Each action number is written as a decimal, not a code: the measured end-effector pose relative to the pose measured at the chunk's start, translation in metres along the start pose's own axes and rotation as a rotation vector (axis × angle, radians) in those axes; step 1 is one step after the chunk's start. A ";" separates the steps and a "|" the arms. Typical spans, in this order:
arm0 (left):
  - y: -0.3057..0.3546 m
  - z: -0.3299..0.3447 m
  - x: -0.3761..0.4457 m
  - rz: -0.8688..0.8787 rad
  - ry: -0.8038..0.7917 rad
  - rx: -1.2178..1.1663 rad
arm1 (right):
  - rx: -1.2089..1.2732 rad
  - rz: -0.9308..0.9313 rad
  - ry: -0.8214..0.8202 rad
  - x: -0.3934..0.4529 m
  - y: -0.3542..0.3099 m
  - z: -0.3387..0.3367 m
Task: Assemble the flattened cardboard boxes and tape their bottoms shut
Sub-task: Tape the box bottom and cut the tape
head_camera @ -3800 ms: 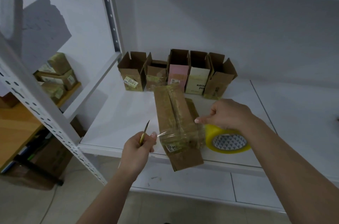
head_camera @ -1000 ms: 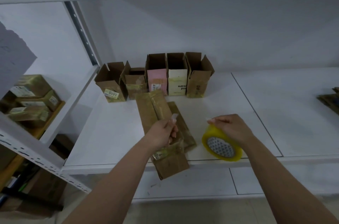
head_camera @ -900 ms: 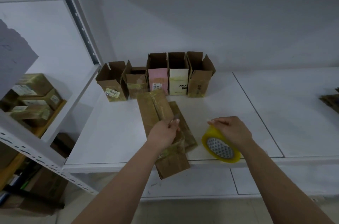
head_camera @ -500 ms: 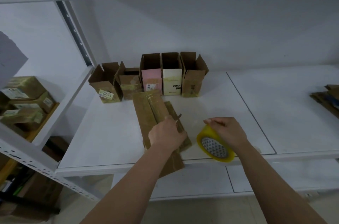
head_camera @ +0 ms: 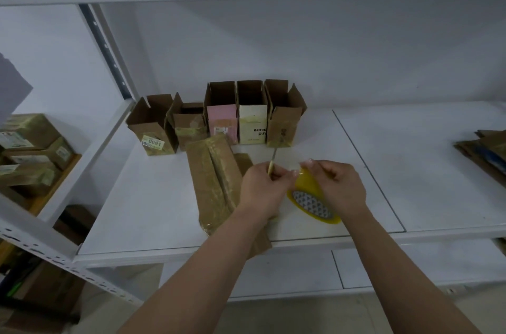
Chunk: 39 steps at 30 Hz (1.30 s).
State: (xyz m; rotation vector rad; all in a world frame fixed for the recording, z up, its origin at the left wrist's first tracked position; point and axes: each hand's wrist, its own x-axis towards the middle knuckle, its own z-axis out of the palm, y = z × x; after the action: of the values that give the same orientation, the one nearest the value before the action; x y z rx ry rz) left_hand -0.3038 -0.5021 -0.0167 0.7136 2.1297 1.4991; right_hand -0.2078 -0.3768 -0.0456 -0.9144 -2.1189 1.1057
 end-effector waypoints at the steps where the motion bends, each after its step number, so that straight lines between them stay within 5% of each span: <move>1: 0.000 0.005 -0.005 -0.014 -0.017 -0.062 | -0.017 0.007 0.033 0.000 0.001 0.001; 5: 0.006 0.018 -0.016 -0.077 -0.017 -0.256 | -0.025 -0.012 0.104 -0.004 -0.001 0.000; 14: 0.009 0.017 -0.024 -0.105 -0.022 -0.268 | -0.194 0.012 0.183 0.001 -0.003 0.001; 20: 0.010 0.003 -0.036 -0.075 -0.274 -0.146 | -0.464 -0.066 0.298 0.007 0.008 -0.001; 24: 0.009 -0.037 -0.036 -0.013 -0.034 -0.145 | -0.622 -0.168 0.405 0.012 0.036 -0.008; 30: -0.042 -0.115 -0.015 -0.197 0.360 -0.065 | -0.792 0.151 0.079 0.004 0.063 0.001; 34: -0.098 -0.140 -0.015 -0.325 0.375 0.296 | -0.693 -0.101 0.042 -0.002 0.040 0.023; 39: -0.138 -0.142 -0.013 -0.403 0.245 0.535 | -0.316 -0.414 -0.227 -0.014 -0.009 0.052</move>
State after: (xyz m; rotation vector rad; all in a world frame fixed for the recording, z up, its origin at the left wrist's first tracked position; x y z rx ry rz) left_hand -0.4033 -0.6511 -0.1014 0.2356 2.6978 0.8432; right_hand -0.2402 -0.4156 -0.0658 -0.4562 -2.5690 0.7019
